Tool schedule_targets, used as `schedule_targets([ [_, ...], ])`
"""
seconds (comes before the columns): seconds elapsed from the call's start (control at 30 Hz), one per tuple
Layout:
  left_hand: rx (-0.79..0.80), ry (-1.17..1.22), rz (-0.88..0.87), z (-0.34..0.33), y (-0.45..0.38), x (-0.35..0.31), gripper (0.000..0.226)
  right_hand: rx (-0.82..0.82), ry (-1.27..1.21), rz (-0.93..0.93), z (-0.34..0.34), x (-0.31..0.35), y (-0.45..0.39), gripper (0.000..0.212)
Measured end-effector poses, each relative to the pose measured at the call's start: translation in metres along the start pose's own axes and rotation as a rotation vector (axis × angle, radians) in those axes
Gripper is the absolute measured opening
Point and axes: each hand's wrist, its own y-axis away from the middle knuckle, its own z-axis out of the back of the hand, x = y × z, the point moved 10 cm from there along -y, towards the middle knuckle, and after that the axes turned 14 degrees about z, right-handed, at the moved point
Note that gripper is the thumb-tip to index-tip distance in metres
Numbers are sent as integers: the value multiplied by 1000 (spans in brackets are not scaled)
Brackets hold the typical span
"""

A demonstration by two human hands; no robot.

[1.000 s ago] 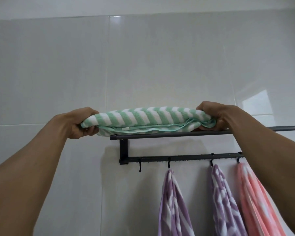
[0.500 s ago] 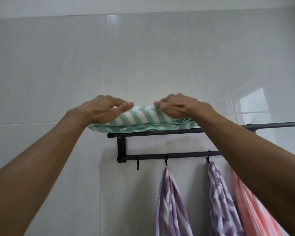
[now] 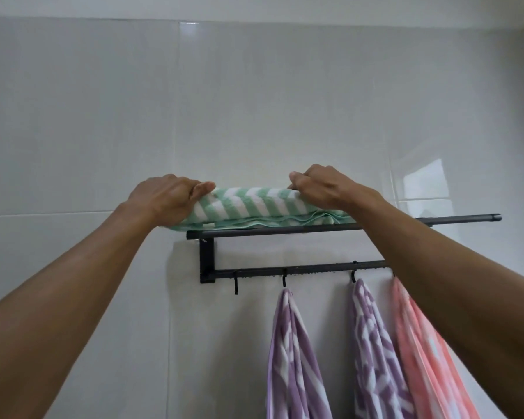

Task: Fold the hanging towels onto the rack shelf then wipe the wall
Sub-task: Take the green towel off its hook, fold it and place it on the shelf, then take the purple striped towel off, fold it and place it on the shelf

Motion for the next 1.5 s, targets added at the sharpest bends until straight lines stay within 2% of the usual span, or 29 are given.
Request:
schedule_targets([
  [0.07, -43, 5, -9, 6, 3, -2, 83, -29, -17, 2, 6, 0, 4, 64],
  [0.23, -93, 16, -6, 18, 12, -9, 73, -81, 7, -47, 20, -1, 20, 70],
  [0.47, -188, 168, -35, 43, 57, -41, 48, -157, -32, -2, 42, 0, 61, 45],
  [0.6, -286, 214, -53, 65, 87, -70, 51, -124, -3, 44, 59, 2, 90, 33],
  [0.77, -381, 338, -22, 81, 135, -102, 41, -66, -67, 67, 67, -1, 135, 36],
  [0.97, -158, 439, 175, 29, 219, -136, 38, 20, -264, 53, 56, -23, 223, 27],
  [1.13, 61, 454, 298, -34, 273, -136, 29, 157, -470, -87, 5, -49, 276, 23],
  [1.37, 307, 530, 475, -121, 298, -114, 13, 284, -570, -247, -82, -81, 302, 23],
  [1.5, 414, 584, 502, -176, 291, -110, 25, 318, -576, -309, -132, -95, 291, 26],
])
